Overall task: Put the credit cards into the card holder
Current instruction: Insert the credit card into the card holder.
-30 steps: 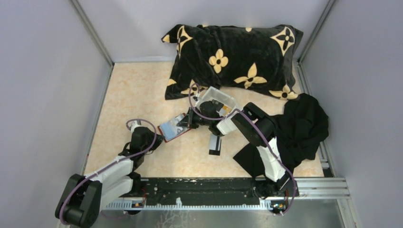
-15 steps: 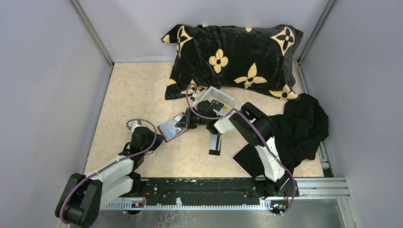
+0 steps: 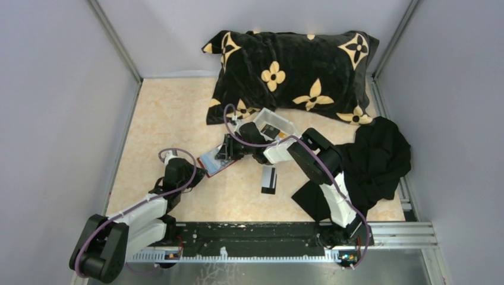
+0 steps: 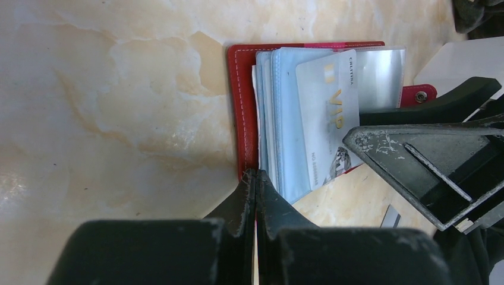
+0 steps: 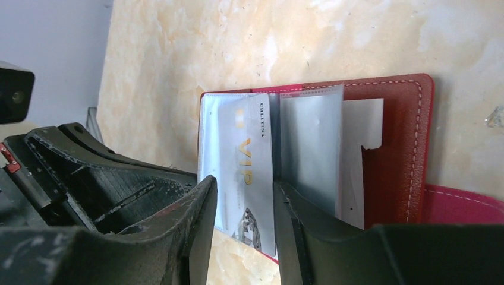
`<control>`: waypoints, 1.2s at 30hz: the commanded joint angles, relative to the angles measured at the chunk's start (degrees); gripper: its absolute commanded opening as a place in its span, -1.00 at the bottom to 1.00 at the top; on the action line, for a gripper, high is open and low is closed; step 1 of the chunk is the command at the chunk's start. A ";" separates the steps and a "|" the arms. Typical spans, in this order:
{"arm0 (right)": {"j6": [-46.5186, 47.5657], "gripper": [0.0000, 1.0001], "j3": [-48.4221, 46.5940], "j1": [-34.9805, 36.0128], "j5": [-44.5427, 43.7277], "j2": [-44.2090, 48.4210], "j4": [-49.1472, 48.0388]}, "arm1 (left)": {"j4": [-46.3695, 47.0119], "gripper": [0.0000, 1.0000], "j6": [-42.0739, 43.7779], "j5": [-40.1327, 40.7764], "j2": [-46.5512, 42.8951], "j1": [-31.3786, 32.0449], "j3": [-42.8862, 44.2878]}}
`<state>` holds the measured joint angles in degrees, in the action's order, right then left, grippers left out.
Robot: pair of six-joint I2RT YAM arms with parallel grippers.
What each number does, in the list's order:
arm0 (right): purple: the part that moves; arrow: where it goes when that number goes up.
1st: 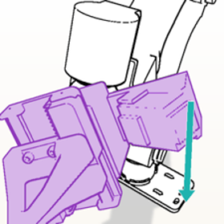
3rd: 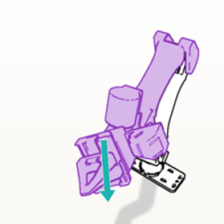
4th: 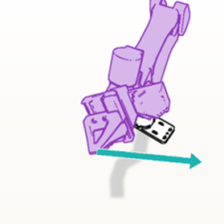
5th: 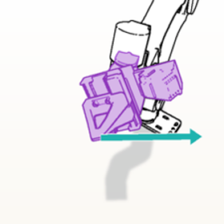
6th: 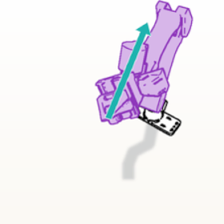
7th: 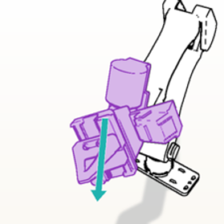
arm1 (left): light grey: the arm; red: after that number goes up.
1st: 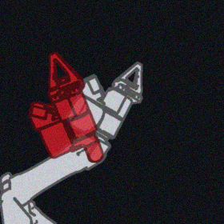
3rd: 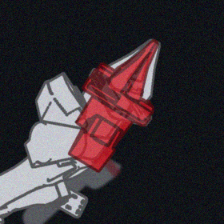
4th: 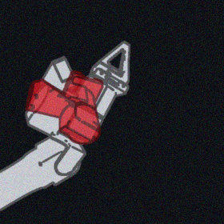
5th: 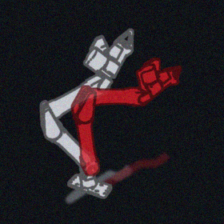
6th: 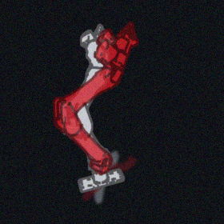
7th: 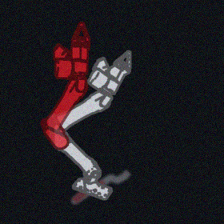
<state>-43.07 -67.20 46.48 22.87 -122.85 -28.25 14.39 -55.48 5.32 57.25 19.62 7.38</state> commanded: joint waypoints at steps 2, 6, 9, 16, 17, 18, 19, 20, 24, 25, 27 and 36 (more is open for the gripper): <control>10.21 -0.17 -4.09 1.25 -6.31 2.08 15.25 | -5.12 -1.00 0.66 -1.06 0.76 0.61 -0.44; 15.44 -0.11 -8.13 3.05 -10.37 1.72 22.83 | -4.91 -1.00 0.57 -1.03 0.75 0.68 -0.47; 18.44 0.01 -11.16 4.65 -12.83 0.87 26.97 | -4.58 -1.00 0.64 -1.14 0.78 0.68 -0.44; 22.48 0.22 -17.50 7.72 -17.24 -2.57 34.64 | -4.42 -1.00 0.87 -1.34 0.76 0.68 -0.42; 22.83 0.23 -18.01 8.01 -17.73 -2.94 35.27 | -4.38 -1.00 0.89 -1.29 0.74 0.67 -0.49; 23.04 0.26 -18.46 8.25 -18.08 -3.19 35.77 | -4.25 -1.00 0.86 -1.29 0.75 0.64 -0.45; 23.29 0.37 -18.70 8.46 -18.37 -3.46 36.23 | -4.13 -1.00 0.88 -1.29 0.68 0.64 -0.50; 23.56 0.39 -19.13 8.73 -18.64 -3.77 36.74 | -3.99 -1.00 0.80 -1.35 0.66 0.68 -0.63; 24.90 0.51 -21.05 9.53 -19.88 -5.06 39.56 | -3.27 -1.00 0.57 -1.52 0.68 0.69 -1.10; 25.36 0.62 -21.93 9.84 -20.69 -5.51 40.41 | -3.11 -1.00 0.54 -1.61 0.62 0.64 -1.20; 25.87 0.64 -22.64 10.32 -21.80 -6.04 41.27 | -2.73 -1.00 0.46 -1.66 0.51 0.69 -1.42; 27.61 0.66 -24.49 11.33 -27.45 -8.26 45.13 | -2.65 -1.00 0.24 -1.46 0.10 0.68 -1.81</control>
<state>-17.04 -92.18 57.43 0.78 -126.32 10.11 14.74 -55.53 5.02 57.21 19.84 7.22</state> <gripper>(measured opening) 0.825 0.005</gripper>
